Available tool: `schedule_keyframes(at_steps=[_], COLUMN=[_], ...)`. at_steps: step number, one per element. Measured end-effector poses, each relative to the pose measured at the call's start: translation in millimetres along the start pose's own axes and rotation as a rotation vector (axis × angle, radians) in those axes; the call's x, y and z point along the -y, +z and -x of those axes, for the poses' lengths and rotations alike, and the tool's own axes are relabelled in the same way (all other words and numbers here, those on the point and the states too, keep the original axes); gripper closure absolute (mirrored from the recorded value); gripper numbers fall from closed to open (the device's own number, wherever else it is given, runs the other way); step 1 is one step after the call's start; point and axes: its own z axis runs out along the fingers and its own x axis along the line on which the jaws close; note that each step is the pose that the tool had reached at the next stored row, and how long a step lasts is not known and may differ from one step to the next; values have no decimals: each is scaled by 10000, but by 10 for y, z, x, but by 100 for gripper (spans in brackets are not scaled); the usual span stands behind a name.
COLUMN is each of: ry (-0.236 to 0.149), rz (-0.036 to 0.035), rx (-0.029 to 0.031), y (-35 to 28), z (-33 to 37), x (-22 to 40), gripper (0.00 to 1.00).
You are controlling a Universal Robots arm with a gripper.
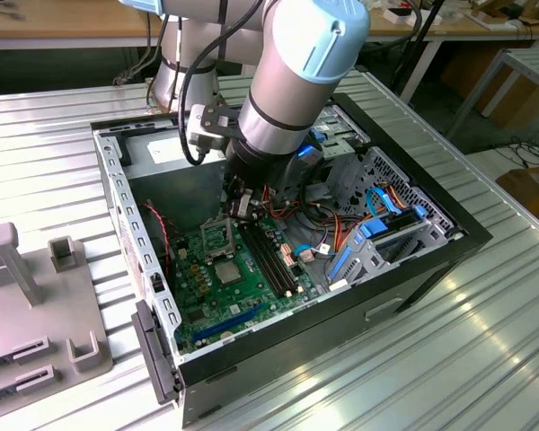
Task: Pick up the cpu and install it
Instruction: 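Close the cpu cover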
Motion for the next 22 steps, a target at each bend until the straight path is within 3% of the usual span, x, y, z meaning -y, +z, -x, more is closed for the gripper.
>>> schedule_keyframes(at_steps=[22], ry=[-126], rz=[19], rx=[-19], y=[-33], z=[-23], x=[11], gripper=[89])
